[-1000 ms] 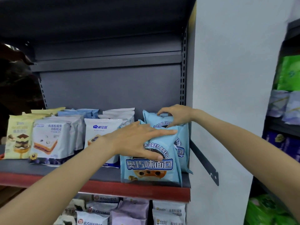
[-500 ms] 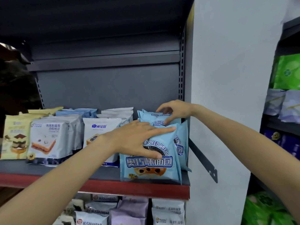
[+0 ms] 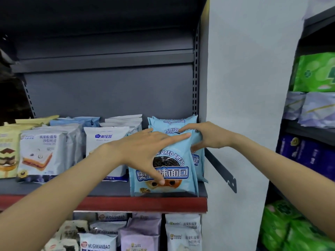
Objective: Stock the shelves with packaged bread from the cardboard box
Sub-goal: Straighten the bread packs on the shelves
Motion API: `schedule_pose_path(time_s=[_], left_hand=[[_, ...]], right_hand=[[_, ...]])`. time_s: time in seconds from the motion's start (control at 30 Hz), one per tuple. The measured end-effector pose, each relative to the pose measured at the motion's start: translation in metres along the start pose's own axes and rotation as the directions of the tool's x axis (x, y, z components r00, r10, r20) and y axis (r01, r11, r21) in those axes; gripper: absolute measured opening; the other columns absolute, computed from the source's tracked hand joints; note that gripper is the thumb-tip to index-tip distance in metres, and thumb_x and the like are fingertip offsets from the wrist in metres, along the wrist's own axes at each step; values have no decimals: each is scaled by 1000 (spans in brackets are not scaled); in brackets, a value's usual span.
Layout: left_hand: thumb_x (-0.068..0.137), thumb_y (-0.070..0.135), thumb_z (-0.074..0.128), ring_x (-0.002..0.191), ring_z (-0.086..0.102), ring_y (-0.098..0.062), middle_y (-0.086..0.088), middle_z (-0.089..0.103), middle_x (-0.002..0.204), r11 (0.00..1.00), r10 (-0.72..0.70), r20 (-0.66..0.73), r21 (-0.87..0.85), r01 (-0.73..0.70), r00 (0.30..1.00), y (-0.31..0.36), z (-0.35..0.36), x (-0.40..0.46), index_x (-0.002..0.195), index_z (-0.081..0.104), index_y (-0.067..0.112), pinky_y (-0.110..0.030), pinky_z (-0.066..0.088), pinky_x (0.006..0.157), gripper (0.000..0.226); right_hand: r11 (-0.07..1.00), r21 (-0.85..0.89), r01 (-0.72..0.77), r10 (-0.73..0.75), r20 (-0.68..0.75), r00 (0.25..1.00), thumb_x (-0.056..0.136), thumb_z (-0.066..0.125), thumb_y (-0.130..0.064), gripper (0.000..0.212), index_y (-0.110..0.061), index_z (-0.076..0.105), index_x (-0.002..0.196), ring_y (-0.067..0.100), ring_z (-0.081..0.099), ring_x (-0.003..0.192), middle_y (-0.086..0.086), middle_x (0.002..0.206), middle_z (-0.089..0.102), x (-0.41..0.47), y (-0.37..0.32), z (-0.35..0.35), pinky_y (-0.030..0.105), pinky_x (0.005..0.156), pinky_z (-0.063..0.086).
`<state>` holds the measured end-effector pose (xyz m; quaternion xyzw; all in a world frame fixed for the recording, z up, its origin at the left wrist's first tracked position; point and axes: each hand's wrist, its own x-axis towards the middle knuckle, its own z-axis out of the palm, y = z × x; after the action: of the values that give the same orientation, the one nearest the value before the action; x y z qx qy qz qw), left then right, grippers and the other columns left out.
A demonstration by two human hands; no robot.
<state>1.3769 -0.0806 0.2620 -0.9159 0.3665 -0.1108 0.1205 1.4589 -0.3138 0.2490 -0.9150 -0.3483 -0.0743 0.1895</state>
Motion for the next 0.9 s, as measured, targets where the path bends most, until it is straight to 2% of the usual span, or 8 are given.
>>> schedule_pose_path(time_s=[0.2, 0.37, 0.5, 0.67, 0.73, 0.8, 0.87, 0.9], left_hand=[[67, 78, 59, 115, 38, -12, 8, 45, 126, 992, 39, -135, 124, -23, 990, 0, 8, 5, 139, -24, 42, -24, 27, 95, 115], [70, 73, 60, 118, 36, -14, 5, 41, 132, 993, 65, -189, 112, -44, 980, 6, 10, 7, 138, -23, 43, -28, 30, 98, 112], [73, 72, 58, 125, 31, -15, 2, 37, 139, 992, 65, -211, 122, -40, 975, 15, 16, 17, 137, -22, 43, -27, 24, 101, 106], [70, 87, 34, 144, 12, -15, 0, 16, 158, 982, 58, -307, 188, 1, 950, 11, 19, 9, 145, -11, 45, -44, -3, 116, 97], [73, 87, 28, 146, 6, -13, 3, 12, 159, 997, -75, -496, -49, 59, 865, 13, 26, -4, 147, 0, 46, -53, 4, 118, 88], [76, 80, 42, 146, 5, -10, 8, 10, 159, 899, -376, -611, -423, 115, 697, 16, 40, -18, 147, 6, 46, -45, 12, 118, 86], [67, 74, 59, 144, 9, -6, 12, 9, 157, 666, -650, -502, -738, 109, 571, 19, 55, -30, 146, 3, 46, -34, 16, 115, 101], [63, 72, 64, 143, 14, -5, 12, 11, 157, 532, -718, -398, -843, 81, 571, 20, 60, -33, 146, 1, 44, -32, 19, 113, 108]], right_hand=[[994, -73, 86, -102, -267, 958, 68, 83, -29, 64, -33, 55, 126, 14, 52, 115, -6, 126, 56, -2, 9, 20, 34, 98, 43], [973, 160, 166, -121, -258, 959, 72, 80, -14, 70, -37, 46, 129, -5, 45, 111, -24, 119, 43, -13, 14, 22, 18, 93, 42], [869, 486, 92, 32, -242, 970, 85, 66, -3, 63, -37, 43, 133, 7, 54, 118, -9, 135, 44, -30, 20, 15, 35, 101, 47], [641, 754, 146, 233, -372, 899, 93, 55, -34, 33, -43, 49, 124, 1, 56, 115, -23, 126, 53, -78, -14, 16, 32, 98, 47], [676, 727, 125, 238, -375, 896, 83, 61, -50, 48, -47, 40, 126, -14, 53, 108, -36, 120, 47, -87, -36, 33, 12, 90, 44], [710, 701, 62, 267, -351, 898, 68, 66, -53, 76, -44, 28, 133, -18, 49, 106, -44, 112, 36, -87, -48, 52, 6, 88, 41], [713, 701, 17, 293, -319, 901, 58, 67, -57, 93, -38, 22, 138, -4, 44, 120, -43, 112, 30, -79, -50, 66, 23, 103, 40], [702, 712, 6, 304, -308, 901, 58, 68, -59, 95, -37, 21, 137, 1, 41, 124, -40, 115, 32, -75, -49, 69, 31, 107, 39]])
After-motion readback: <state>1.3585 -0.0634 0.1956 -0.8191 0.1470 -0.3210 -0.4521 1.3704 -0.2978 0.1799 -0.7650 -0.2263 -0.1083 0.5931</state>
